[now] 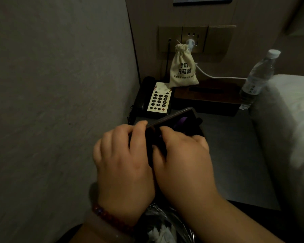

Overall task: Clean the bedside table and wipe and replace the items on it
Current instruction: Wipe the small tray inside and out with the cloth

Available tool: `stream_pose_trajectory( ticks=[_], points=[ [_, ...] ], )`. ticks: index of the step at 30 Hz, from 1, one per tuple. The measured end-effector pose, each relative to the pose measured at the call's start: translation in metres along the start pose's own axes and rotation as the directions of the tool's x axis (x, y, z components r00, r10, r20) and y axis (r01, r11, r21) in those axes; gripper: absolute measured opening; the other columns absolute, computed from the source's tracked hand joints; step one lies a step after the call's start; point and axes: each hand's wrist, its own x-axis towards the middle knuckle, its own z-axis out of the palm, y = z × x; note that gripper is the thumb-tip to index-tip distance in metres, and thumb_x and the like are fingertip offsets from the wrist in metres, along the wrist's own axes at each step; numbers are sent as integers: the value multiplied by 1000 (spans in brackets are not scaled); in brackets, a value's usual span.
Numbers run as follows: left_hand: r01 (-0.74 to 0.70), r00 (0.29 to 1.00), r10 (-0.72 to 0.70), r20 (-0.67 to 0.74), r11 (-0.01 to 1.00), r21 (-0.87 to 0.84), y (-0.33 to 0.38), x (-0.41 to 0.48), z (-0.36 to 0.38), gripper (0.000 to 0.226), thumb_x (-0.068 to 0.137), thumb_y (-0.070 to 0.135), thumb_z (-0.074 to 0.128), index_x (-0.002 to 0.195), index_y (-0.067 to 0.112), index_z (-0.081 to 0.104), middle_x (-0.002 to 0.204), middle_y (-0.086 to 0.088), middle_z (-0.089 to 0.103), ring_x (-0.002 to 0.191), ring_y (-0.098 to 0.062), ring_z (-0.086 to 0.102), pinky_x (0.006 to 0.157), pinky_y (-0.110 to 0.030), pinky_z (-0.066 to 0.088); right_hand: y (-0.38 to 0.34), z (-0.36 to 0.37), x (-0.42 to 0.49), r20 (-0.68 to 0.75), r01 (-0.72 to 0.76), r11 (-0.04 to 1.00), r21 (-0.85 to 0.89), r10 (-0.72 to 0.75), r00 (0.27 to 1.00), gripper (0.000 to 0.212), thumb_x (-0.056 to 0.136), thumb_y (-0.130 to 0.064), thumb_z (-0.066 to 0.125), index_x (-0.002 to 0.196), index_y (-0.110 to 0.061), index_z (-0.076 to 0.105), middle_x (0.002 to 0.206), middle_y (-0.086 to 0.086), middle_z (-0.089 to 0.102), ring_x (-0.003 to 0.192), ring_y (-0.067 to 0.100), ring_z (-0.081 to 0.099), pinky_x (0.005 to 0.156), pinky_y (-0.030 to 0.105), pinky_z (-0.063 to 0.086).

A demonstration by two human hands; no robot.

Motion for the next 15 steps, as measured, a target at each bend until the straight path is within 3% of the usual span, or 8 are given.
stream_pose_trajectory(
  ticks=[5, 9, 11, 13, 15],
  points=[
    [-25, 998, 29, 63, 998, -61, 1, 3, 3, 60, 67, 15, 77, 123, 13, 55, 103, -6, 50, 94, -24, 41, 84, -40, 32, 6, -2, -2, -98, 48, 997, -54, -54, 994, 5, 76, -22, 60, 73, -25, 61, 57, -9, 57, 53, 10, 50, 68, 28, 28],
    [-142, 973, 187, 132, 945, -294, -10, 7, -2, 70, 72, 36, 62, 133, 9, 44, 122, -5, 50, 112, -21, 46, 103, -16, 22, 15, -9, -3, -202, 38, 997, -71, -52, 978, 5, 72, -23, 65, 77, -24, 66, 60, -10, 59, 58, 5, 34, 68, 22, 25],
    [-209, 955, 271, 117, 901, -379, -17, 8, -5, 78, 70, 39, 65, 137, 9, 39, 133, -4, 45, 123, -18, 42, 108, -15, 19, 21, -14, -2, -205, 6, 1000, -5, -7, 979, 7, 75, -22, 70, 80, -23, 67, 62, -10, 60, 61, 3, 27, 60, 19, 29],
    [-188, 958, 268, 105, 858, -478, -21, 9, -7, 84, 68, 41, 71, 139, 14, 35, 135, -2, 43, 127, -10, 40, 107, -15, 26, 25, -19, -2, -141, -56, 991, 122, 73, 987, 8, 77, -27, 71, 83, -26, 66, 67, -13, 61, 62, 3, 43, 55, 12, 30],
    [-133, 966, 233, 110, 816, -562, -22, 11, -9, 90, 63, 44, 76, 138, 19, 34, 129, 6, 48, 123, 3, 41, 101, -7, 29, 27, -20, -2, -105, -106, 965, 239, 134, 985, 8, 76, -32, 68, 80, -32, 61, 69, -16, 59, 67, 8, 55, 55, 11, 33]
  ],
)
